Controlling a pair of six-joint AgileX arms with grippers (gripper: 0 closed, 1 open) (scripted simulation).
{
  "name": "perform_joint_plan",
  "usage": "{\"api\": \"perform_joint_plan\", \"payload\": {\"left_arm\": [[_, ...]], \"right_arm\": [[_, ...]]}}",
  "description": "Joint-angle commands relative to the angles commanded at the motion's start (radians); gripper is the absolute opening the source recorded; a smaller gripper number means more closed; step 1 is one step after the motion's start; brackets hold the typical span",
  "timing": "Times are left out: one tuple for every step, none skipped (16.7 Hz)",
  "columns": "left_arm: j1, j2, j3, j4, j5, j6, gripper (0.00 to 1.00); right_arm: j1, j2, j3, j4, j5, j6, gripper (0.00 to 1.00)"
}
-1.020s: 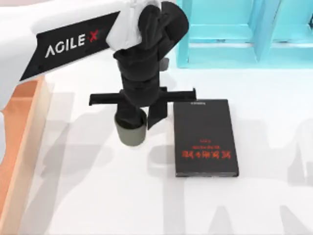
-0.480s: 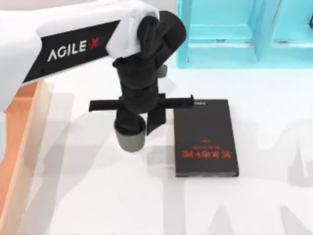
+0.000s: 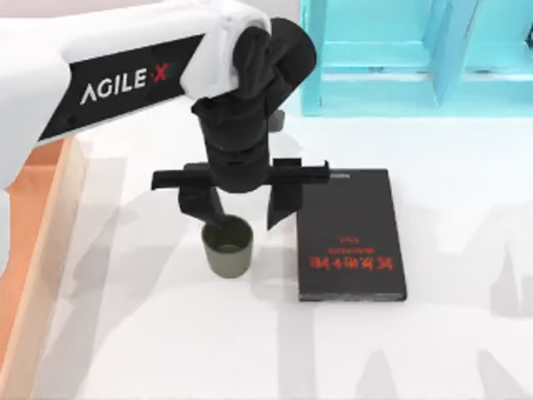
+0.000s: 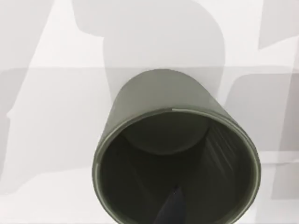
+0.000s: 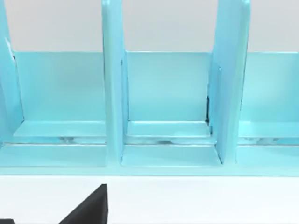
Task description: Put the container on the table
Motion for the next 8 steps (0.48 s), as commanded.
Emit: {"api": "perform_joint_plan", "payload": {"left_arm": [[0.000, 0.000, 0.000, 0.000, 0.000, 0.000, 0.90], [0.000, 0.000, 0.000, 0.000, 0.000, 0.000, 0.98], [0.000, 0.000, 0.000, 0.000, 0.000, 0.000, 1.00], [0.000, 0.000, 0.000, 0.000, 0.000, 0.000, 1.00], [0.000, 0.000, 0.000, 0.000, 0.000, 0.000, 1.00], [0.000, 0.000, 0.000, 0.000, 0.000, 0.000, 1.00], [0.000, 0.000, 0.000, 0.000, 0.000, 0.000, 1.00], [0.000, 0.000, 0.000, 0.000, 0.000, 0.000, 1.00]], "right_arm": [[0.000, 0.000, 0.000, 0.000, 0.000, 0.000, 1.00], [0.000, 0.000, 0.000, 0.000, 0.000, 0.000, 1.00], [0.000, 0.000, 0.000, 0.000, 0.000, 0.000, 1.00], [0.000, 0.000, 0.000, 0.000, 0.000, 0.000, 1.00], [0.000, 0.000, 0.000, 0.000, 0.000, 0.000, 1.00], [0.000, 0.000, 0.000, 0.000, 0.000, 0.000, 1.00], [0.000, 0.000, 0.000, 0.000, 0.000, 0.000, 1.00], [0.000, 0.000, 0.000, 0.000, 0.000, 0.000, 1.00]]}}
